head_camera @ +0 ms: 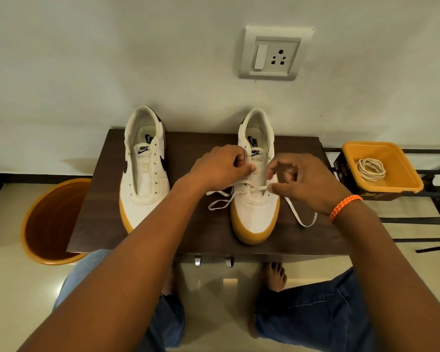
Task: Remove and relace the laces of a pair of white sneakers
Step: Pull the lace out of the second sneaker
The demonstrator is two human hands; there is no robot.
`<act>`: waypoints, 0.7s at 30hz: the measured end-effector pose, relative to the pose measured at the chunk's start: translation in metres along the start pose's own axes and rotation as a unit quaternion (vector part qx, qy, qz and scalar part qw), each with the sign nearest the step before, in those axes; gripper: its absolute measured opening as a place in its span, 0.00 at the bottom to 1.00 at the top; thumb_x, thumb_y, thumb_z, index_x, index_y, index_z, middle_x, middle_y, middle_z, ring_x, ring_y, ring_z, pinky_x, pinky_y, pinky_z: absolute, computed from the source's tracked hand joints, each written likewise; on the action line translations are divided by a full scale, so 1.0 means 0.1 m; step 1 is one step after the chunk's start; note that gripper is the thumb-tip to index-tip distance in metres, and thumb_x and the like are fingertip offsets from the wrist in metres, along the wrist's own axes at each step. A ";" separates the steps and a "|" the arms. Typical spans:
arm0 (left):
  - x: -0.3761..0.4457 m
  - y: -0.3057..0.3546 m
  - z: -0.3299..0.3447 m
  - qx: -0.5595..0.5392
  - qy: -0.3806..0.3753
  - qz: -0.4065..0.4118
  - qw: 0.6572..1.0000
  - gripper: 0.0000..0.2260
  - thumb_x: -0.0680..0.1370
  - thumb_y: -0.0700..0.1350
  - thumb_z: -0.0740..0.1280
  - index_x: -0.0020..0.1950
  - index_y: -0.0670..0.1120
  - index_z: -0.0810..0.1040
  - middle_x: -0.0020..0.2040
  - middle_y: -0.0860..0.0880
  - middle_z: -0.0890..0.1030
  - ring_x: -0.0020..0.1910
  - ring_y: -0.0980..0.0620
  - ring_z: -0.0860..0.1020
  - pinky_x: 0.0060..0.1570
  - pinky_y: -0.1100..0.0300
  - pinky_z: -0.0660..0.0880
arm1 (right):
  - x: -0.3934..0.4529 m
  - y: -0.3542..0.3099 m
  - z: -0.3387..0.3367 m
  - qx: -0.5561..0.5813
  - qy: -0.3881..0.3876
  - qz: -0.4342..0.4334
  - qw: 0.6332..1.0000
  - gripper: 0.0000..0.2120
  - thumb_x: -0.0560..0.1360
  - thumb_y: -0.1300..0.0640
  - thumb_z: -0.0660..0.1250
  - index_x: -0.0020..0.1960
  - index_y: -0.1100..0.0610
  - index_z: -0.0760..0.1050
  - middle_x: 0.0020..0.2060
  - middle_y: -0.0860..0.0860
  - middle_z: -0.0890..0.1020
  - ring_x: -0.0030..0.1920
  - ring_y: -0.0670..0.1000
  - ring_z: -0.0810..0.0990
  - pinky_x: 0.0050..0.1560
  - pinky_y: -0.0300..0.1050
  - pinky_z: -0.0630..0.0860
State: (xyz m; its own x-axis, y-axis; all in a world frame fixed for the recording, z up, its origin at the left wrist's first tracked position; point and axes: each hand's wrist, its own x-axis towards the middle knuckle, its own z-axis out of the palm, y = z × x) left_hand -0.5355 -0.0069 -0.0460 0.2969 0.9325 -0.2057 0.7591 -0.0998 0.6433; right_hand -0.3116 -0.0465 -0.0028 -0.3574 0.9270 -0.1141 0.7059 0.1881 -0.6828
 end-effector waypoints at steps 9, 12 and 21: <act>-0.01 0.00 0.00 -0.008 -0.001 0.002 1.000 0.16 0.81 0.59 0.70 0.47 0.47 0.77 0.44 0.50 0.83 0.43 0.47 0.82 0.47 0.44 0.81 | 0.14 -0.06 0.34 -0.093 -0.038 0.014 0.995 0.03 0.75 0.53 0.76 0.42 0.48 0.84 0.27 0.42 0.73 0.31 0.43 0.72 0.38 0.44 0.71; -0.01 0.01 -0.01 0.000 -0.001 -0.002 1.000 0.15 0.81 0.59 0.70 0.47 0.48 0.76 0.44 0.51 0.82 0.43 0.48 0.82 0.47 0.45 0.81 | 0.10 -0.03 0.23 -0.090 -0.026 0.020 0.995 0.05 0.74 0.55 0.76 0.39 0.49 0.82 0.25 0.41 0.75 0.29 0.43 0.74 0.36 0.44 0.72; -0.01 0.02 -0.01 0.010 -0.002 -0.009 1.000 0.16 0.81 0.60 0.69 0.47 0.48 0.76 0.45 0.51 0.82 0.43 0.48 0.82 0.47 0.45 0.81 | -0.06 0.11 -0.15 -0.021 0.013 0.031 0.999 0.07 0.71 0.61 0.77 0.41 0.53 0.80 0.21 0.43 0.72 0.24 0.43 0.67 0.31 0.37 0.69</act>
State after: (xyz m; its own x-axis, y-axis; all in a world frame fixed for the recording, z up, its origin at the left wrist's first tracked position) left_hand -0.5352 -0.0074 -0.0437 0.2852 0.9330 -0.2197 0.7762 -0.0903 0.6240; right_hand -0.2928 -0.0456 0.0013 -0.2966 0.9454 -0.1351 0.7511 0.1435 -0.6444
